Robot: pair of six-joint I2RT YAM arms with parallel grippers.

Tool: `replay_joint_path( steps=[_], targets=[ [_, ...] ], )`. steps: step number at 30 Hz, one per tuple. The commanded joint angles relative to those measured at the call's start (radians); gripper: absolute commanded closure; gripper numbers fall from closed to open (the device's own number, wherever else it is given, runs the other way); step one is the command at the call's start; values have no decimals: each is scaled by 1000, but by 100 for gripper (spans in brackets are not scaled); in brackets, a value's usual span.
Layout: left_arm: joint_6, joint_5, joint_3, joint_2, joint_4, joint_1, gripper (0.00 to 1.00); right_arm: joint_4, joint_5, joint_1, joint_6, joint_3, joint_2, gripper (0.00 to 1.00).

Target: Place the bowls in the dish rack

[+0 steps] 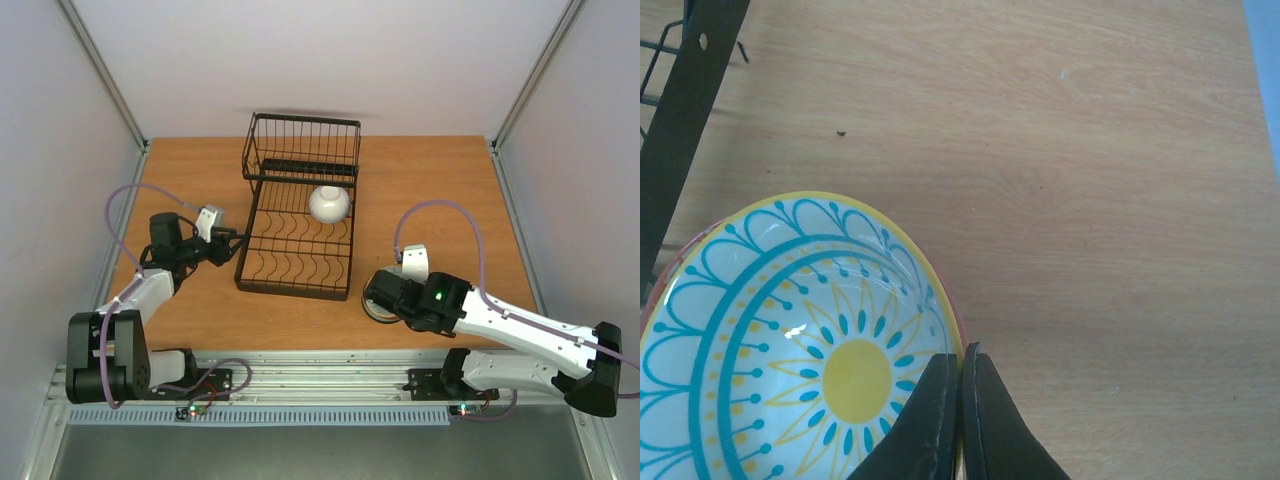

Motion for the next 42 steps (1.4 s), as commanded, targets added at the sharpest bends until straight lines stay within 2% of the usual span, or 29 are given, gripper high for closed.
replay_joint_path(
  steps=[1,11,24,35,42],
  targets=[
    [7,12,5,-4,57,0,57,-28,80,22,52,38,-18,99],
    [3,22,1,-22,56,0,57,-9,139,31,-27,108,-57,99],
    [10,41,1,-47,39,-2,57,222,127,31,-268,199,-12,99],
    [3,63,14,-84,-5,-2,57,482,62,30,-486,280,161,99],
    [2,228,87,-61,-129,-8,57,643,5,21,-572,359,348,99]
  ],
)
